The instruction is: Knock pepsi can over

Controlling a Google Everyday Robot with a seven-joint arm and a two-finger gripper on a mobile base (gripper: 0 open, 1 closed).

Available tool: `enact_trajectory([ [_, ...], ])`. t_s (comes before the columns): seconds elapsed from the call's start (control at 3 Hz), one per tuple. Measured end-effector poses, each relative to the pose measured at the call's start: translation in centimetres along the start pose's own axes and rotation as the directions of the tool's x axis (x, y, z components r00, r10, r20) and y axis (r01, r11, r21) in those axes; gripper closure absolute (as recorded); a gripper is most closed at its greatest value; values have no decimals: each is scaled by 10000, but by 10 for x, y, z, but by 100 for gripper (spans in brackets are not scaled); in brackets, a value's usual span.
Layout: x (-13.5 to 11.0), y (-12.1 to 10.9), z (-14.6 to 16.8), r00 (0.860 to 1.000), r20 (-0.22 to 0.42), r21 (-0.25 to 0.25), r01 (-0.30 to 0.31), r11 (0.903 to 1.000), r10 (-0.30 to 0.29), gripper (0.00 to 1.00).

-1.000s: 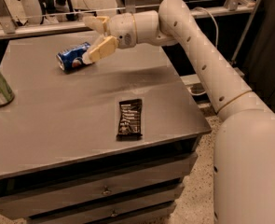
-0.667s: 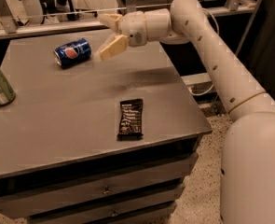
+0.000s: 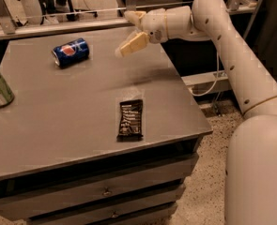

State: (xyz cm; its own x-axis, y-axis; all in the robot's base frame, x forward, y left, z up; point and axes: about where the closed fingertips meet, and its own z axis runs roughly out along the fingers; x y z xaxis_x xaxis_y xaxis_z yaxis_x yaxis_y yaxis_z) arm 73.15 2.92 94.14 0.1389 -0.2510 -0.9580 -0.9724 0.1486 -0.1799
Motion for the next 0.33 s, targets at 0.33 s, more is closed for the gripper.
enact_trajectory([
  [0.33, 8, -15, -14, 9991, -408, 427, -40, 9991, 58, 0],
])
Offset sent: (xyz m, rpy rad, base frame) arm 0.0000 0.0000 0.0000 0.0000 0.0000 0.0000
